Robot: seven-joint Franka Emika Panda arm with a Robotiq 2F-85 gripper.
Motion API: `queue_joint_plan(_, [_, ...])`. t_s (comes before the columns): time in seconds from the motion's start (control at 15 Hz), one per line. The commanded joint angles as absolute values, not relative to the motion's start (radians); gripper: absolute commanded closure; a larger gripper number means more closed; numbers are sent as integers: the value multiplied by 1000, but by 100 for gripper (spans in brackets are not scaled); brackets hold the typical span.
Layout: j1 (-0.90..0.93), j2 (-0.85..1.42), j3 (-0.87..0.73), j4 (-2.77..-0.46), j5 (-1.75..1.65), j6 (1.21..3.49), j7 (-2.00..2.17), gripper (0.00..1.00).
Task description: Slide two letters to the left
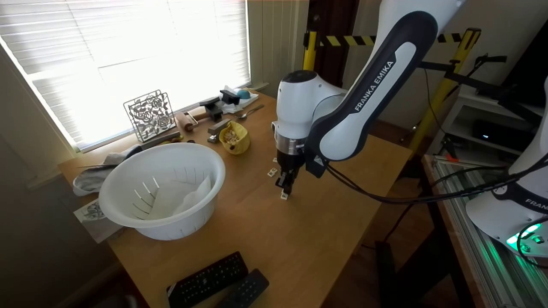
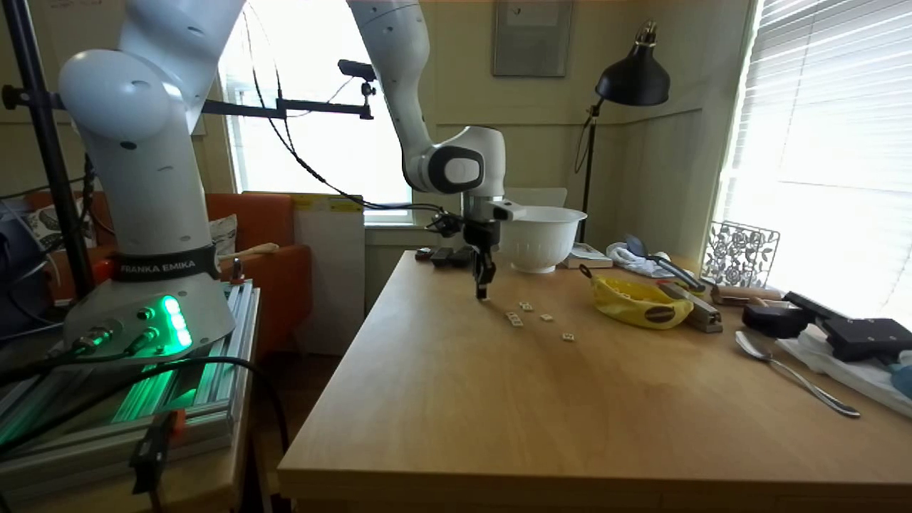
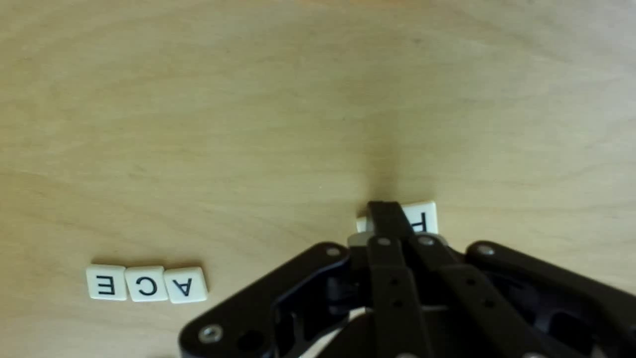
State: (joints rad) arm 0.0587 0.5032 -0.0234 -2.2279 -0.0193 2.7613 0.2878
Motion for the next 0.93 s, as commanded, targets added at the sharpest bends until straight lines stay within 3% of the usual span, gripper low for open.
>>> queue_joint_plan(0.0, [61, 493, -20, -2254, 21, 2755, 267, 100])
queue_joint_plan(0.87, [48, 404, -89, -2282, 22, 2757, 289, 100])
